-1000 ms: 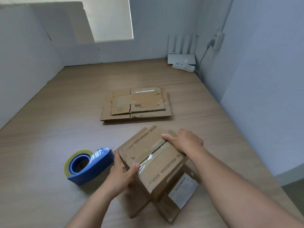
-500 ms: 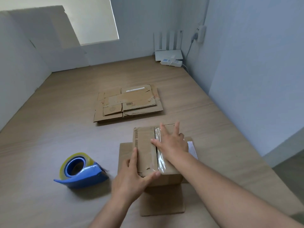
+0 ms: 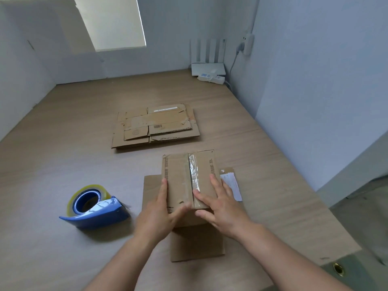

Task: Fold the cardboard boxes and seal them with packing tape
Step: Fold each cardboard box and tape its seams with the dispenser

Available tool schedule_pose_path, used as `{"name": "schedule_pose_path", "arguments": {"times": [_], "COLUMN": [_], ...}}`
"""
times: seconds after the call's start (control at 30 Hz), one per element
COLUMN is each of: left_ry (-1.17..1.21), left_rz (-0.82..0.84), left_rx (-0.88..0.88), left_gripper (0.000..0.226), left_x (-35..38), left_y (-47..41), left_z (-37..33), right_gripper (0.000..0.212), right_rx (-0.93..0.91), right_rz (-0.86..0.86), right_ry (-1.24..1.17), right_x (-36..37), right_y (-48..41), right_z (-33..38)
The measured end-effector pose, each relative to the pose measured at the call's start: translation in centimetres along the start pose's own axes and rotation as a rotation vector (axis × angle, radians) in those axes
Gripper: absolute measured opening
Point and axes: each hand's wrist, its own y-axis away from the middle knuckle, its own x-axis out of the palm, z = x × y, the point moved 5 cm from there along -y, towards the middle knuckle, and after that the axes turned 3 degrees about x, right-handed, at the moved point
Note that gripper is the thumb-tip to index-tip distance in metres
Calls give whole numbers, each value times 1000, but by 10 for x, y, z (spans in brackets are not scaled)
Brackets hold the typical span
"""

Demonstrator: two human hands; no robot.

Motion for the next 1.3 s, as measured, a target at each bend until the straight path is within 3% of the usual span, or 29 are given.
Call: {"name": "schedule_pose_path", "arguments": {"times": [0.13, 0.33, 0.5, 0.57, 0.6, 0.67, 0.73, 0.83, 0.9, 1.2, 1.3], "left_ry": [133, 71, 16, 25, 29, 43, 73, 142, 135, 213, 263], "left_rz": [17, -71, -10, 14, 17, 0, -30, -61, -72, 34, -81], "left_rx": [23, 3, 79, 69, 63, 60, 70, 72, 69, 100, 61], "left_gripper": [83, 81, 73, 77, 81, 91, 98, 104, 105, 115, 112], "left_x": [-2, -6, -5, -3, -3, -4, -5, -5, -5, -13, -43], "left_y": [-5, -9, -14, -16, -16, -16, -15, -12, -11, -11, -13], "left_z": [9, 2, -7, -6, -5, -2, 1, 2, 1, 16, 54], "right_gripper": [52, 59, 45, 35, 40, 62, 70, 58, 53, 62, 62], "right_rx": [-43, -41, -61, 13, 63, 159, 184, 74, 28, -168, -248], "right_rz": [4, -148, -127, -215, -254, -221, -113, -25, -11, -68, -75], "right_ry": [26, 96, -178, -379, -405, -345, -194, 123, 214, 193, 132], "right_x": [-20, -14, -22, -39, -45, -47, -39, -21, -18, -17, -23], "right_y": [-21, -33, -34, -40, -44, -56, -69, -76, -74, -43, -41], "right_z": [1, 14, 8, 3, 3, 8, 19, 30, 27, 24, 26]}}
